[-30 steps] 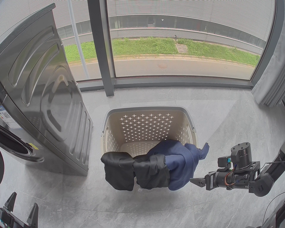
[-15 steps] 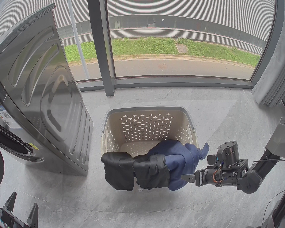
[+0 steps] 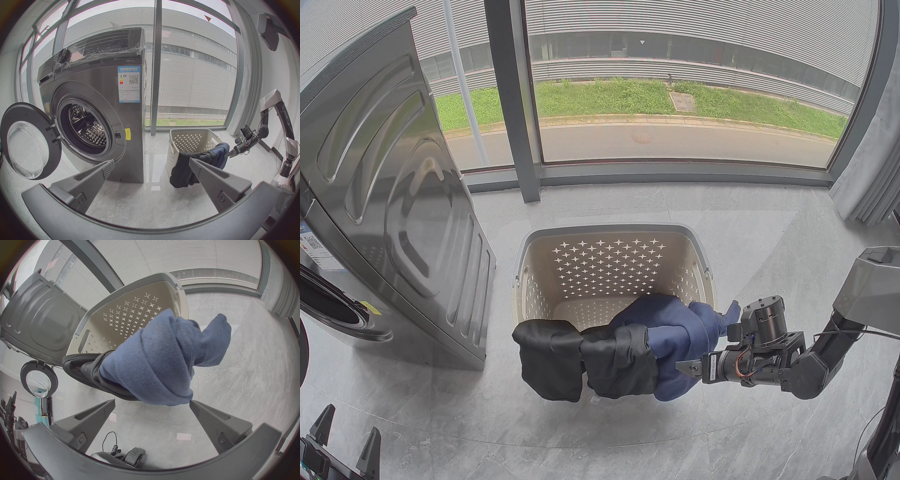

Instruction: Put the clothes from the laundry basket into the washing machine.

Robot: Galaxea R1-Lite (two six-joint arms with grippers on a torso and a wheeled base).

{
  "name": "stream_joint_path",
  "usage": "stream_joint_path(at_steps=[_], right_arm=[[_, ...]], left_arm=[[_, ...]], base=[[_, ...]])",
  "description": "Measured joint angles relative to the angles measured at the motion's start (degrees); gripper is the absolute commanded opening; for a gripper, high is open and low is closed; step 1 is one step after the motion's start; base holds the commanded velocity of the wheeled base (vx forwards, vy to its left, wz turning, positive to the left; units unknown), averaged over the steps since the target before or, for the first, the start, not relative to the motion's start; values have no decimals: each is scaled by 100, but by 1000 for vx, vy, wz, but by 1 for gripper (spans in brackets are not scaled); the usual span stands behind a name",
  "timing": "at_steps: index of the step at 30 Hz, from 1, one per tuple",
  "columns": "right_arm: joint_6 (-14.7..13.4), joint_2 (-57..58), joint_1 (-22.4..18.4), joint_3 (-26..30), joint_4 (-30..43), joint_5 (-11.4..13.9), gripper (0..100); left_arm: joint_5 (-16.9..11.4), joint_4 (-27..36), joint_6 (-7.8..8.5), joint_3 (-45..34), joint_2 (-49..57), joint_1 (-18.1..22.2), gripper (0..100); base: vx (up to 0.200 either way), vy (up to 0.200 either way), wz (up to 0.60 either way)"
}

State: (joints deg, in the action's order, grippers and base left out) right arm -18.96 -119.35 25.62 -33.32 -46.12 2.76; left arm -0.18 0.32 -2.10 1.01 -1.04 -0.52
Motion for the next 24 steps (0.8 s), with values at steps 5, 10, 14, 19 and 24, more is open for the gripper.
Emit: stream_joint_path(at_steps=[5, 10, 14, 19, 24], right_arm=[[-11, -190, -22, -216, -2, 2, 100], [-28, -354, -63, -405, -5, -11, 100], [-44, -435, -88, -494, -9, -9, 0], [-45, -468, -94, -538, -5, 17, 0], [-88, -458, -79, -499, 0, 30, 0]], left_arm=[[0, 0, 0, 0, 0, 0, 100], [0, 0, 0, 0, 2, 0, 100], [2, 0, 0, 0, 0, 0, 100], [0, 0, 0, 0, 0, 0, 100], [0, 0, 0, 0, 0, 0, 100]], base=[[0, 0, 0], [0, 0, 0], [0, 0, 0], [0, 0, 0], [0, 0, 0]])
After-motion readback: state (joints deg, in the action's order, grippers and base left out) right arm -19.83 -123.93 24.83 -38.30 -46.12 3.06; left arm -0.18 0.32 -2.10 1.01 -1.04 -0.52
